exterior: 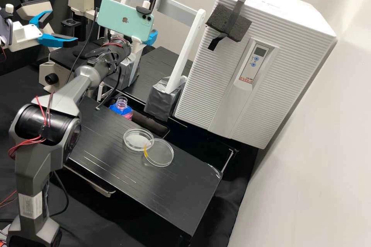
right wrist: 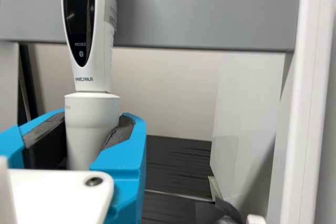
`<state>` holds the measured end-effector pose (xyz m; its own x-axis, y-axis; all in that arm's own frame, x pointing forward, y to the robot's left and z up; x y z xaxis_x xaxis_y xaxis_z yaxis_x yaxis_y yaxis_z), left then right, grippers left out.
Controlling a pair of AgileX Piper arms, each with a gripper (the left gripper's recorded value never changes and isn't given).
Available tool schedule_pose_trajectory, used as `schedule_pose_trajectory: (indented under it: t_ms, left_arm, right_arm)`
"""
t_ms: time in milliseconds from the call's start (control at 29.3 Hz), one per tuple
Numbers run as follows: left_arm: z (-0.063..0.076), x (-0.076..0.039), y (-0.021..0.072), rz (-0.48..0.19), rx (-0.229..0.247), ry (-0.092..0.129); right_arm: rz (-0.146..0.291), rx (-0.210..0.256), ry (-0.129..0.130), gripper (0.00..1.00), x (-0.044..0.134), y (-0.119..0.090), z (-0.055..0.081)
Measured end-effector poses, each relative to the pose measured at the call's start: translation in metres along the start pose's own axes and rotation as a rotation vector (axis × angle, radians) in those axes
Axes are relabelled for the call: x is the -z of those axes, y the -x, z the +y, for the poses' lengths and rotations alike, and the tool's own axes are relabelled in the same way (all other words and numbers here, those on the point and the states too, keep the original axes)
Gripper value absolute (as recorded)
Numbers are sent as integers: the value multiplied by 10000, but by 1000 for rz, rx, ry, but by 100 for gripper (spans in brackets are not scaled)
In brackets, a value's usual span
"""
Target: Use the pipette
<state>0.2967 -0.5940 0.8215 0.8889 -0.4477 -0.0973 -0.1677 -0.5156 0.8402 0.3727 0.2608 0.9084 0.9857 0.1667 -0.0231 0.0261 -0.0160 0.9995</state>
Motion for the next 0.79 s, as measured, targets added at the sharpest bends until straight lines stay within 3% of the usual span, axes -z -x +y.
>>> schedule_pose_trajectory:
  t_ms: [171,342,512,786]
  left_arm:
    - [0,0,0,0,0,0]
    - [0,0,0,0,0,0]
    - [0,0,0,0,0,0]
    - [0,0,0,0,0,0]
  right_arm:
    - [16,-86,5,0,33,116,123]
    - [13,-193,-34,0,16,182,157]
    - [0,-191,-58,0,-44,223,32]
    - [-54,-112,-43,0,-246,314,-328]
